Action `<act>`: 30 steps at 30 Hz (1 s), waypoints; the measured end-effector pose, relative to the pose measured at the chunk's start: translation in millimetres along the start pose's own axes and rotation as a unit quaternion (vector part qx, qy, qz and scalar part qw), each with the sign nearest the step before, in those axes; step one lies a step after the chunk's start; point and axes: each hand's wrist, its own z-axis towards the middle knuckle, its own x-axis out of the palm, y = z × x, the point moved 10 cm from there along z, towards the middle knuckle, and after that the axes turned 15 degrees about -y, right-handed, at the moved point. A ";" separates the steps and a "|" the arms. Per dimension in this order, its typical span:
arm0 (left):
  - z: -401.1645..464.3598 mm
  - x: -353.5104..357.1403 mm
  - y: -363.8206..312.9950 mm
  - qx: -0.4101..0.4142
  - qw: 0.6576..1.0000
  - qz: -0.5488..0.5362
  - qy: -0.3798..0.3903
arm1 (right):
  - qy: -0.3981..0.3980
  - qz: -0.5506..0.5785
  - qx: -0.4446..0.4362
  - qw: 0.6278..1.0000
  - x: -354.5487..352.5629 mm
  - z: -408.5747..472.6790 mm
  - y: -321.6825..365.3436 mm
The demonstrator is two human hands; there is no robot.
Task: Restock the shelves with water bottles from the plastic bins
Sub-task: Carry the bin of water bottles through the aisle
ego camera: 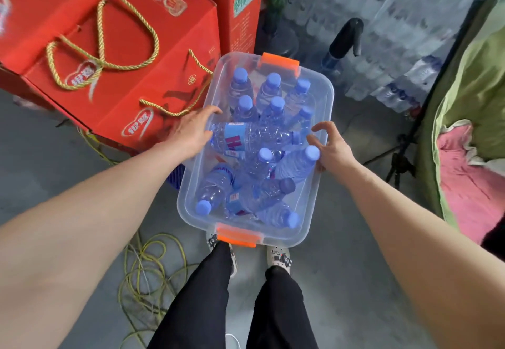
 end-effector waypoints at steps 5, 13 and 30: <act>-52.7 -14.0 -3.3 -0.014 0.999 -0.025 -0.034 | 0.014 -0.037 -0.048 0.998 -20.8 -31.6 -4.2; -201.4 -39.7 5.4 -0.121 0.982 -0.055 -0.133 | 0.105 -0.072 -0.162 0.979 -35.2 -98.4 -3.6; -619.4 -38.6 129.2 -0.476 0.832 -0.074 -0.275 | 0.396 -0.253 -0.420 0.777 155.9 -383.7 64.6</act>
